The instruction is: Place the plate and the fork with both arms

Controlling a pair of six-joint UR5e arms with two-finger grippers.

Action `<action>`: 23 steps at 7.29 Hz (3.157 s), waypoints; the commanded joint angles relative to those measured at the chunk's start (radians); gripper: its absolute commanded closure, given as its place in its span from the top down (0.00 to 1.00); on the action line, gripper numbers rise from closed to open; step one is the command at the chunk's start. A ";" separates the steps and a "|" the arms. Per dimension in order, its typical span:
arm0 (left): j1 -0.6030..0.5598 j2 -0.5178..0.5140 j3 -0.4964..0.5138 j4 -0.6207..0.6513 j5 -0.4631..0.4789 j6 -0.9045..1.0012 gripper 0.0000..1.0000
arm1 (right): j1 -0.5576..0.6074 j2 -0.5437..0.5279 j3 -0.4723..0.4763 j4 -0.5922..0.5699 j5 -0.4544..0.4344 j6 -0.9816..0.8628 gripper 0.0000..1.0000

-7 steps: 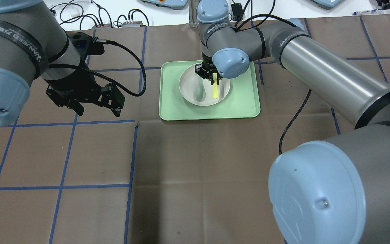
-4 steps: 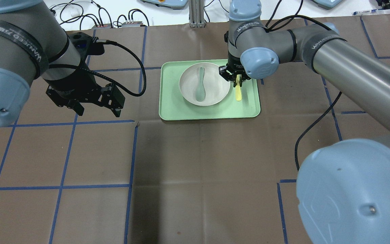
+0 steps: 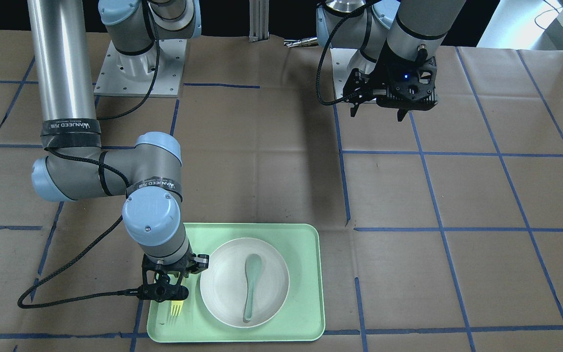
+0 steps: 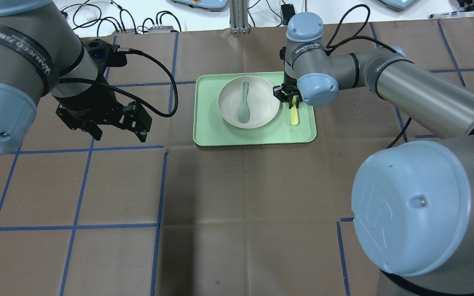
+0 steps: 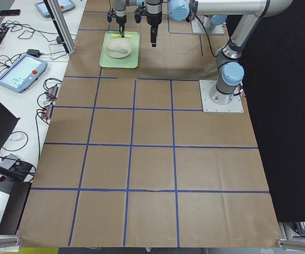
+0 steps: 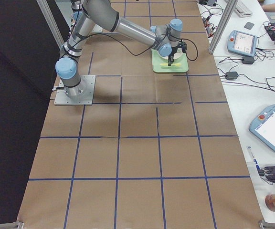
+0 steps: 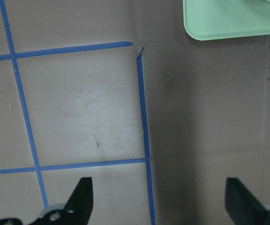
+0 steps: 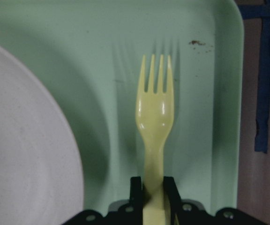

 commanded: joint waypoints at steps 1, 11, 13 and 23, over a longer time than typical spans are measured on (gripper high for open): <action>0.001 -0.002 0.001 0.000 0.000 -0.001 1.00 | 0.000 0.007 -0.003 -0.010 -0.004 0.001 0.20; -0.002 0.006 -0.004 0.002 0.006 -0.001 1.00 | -0.103 -0.480 0.016 0.544 0.046 -0.213 1.00; -0.002 0.006 -0.001 0.002 0.008 -0.001 1.00 | -0.154 -0.573 0.016 0.669 0.048 -0.257 1.00; -0.002 0.006 -0.002 0.005 0.005 -0.009 1.00 | -0.141 -0.670 0.151 0.597 0.052 -0.166 1.00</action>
